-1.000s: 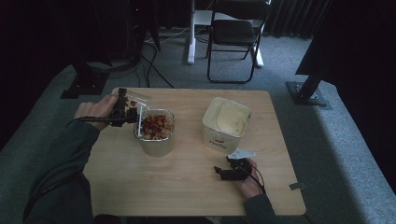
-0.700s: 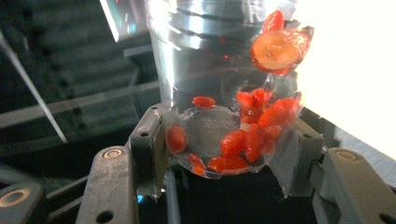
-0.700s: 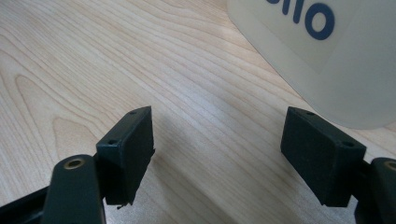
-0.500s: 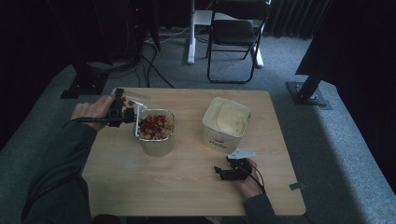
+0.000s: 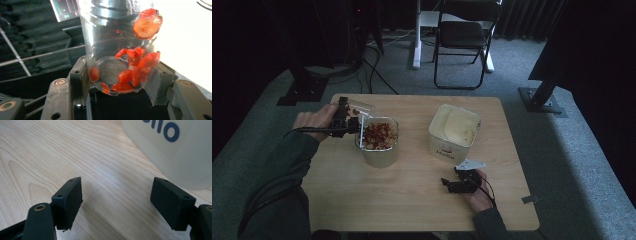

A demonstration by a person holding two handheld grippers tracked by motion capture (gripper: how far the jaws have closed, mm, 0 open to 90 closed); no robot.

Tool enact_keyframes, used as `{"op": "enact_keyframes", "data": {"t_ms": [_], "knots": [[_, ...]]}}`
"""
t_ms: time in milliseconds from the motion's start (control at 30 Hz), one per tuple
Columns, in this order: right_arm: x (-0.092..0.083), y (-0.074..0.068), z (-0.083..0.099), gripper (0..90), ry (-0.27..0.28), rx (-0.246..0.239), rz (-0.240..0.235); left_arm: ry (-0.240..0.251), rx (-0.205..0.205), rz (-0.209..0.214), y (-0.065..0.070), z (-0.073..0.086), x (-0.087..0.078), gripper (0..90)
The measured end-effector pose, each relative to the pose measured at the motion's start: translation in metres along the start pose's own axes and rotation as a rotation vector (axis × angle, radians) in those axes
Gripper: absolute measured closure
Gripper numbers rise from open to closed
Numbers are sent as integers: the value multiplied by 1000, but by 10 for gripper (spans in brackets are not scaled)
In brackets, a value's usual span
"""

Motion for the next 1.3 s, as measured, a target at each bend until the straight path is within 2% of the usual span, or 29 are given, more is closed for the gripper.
{"op": "enact_keyframes", "data": {"t_ms": [33, 100, 233, 433, 567, 700, 767, 1067, 1100, 1133, 1200, 1233, 1300], "knots": [[0, 0, 0, 251, 0, -2, 0, 12, -46, 17, 0, 1, 0, 446], [0, 0, 0, 251, 0, -1, 0, 25, -105, 60, 3, 1, 1, 444], [0, 0, 0, 250, 2, 0, -2, 104, -333, 185, 5, -3, 1, 438], [0, 0, 0, 251, 1, 2, -3, 227, -613, 315, 3, -14, -2, 433], [0, 0, 0, 250, 1, -1, -1, 291, -822, 394, -5, -22, 0, 432], [0, 0, 0, 251, 1, 1, -2, 380, -1016, 475, -18, -31, 0, 430], [0, 0, 0, 250, 2, -1, -2, 417, -1067, 496, -24, -36, 0, 429], [0, 1, -1, 250, 2, 0, -3, 526, -1195, 573, -42, -67, -4, 427], [0, 1, 0, 250, 2, 0, -3, 548, -1227, 584, -47, -75, -5, 427], [0, 1, 0, 250, 1, -1, -2, 548, -1227, 584, -47, -75, -5, 426], [0, 0, 0, 250, 0, 0, 0, 572, -1236, 603, -53, -88, -8, 425], [0, 0, 0, 250, 0, -2, 1, 572, -1236, 603, -53, -88, -8, 425], [0, -1, 0, 250, -1, -2, 4, 604, -1257, 622, -60, -100, -11, 425]]}}
Point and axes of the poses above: each handheld gripper's, and its own axes: x roughly forward along the jaws, z roughly out of its underside, y roughly to its right, the point moved 6 cm from there along x, roughly forward along the jaws, and after that the axes turned 2 degrees about z, right-handed, at the moved point
